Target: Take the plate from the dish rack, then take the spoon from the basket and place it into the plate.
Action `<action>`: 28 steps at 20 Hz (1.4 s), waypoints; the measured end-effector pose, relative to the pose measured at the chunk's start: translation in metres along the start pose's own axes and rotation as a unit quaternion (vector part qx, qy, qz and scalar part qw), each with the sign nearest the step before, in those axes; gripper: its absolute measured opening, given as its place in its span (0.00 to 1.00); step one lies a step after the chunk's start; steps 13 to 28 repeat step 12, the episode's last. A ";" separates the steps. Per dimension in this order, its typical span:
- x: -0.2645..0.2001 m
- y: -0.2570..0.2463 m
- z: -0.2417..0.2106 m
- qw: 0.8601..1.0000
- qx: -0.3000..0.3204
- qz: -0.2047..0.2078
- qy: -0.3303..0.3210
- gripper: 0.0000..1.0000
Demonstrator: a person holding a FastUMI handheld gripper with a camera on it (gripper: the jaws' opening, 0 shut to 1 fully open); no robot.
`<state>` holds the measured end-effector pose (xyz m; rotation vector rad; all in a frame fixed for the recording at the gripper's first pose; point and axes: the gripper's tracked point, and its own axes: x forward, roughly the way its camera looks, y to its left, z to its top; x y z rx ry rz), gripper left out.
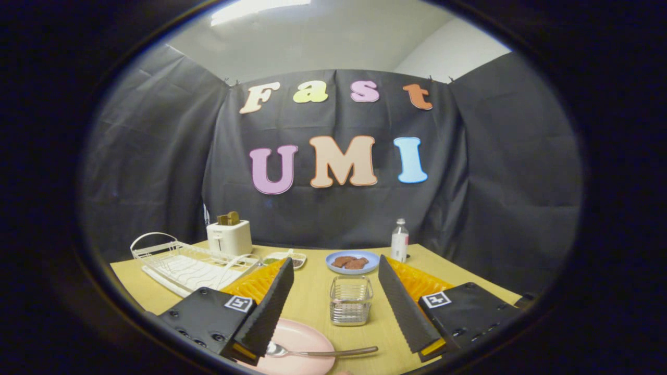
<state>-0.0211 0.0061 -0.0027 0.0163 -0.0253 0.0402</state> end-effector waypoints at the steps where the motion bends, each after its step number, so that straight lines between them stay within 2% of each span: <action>1: 0.000 0.001 0.004 1.000 -0.002 0.001 -0.003 1.00; 28: -0.008 0.006 0.009 1.000 -0.013 0.000 -0.003 1.00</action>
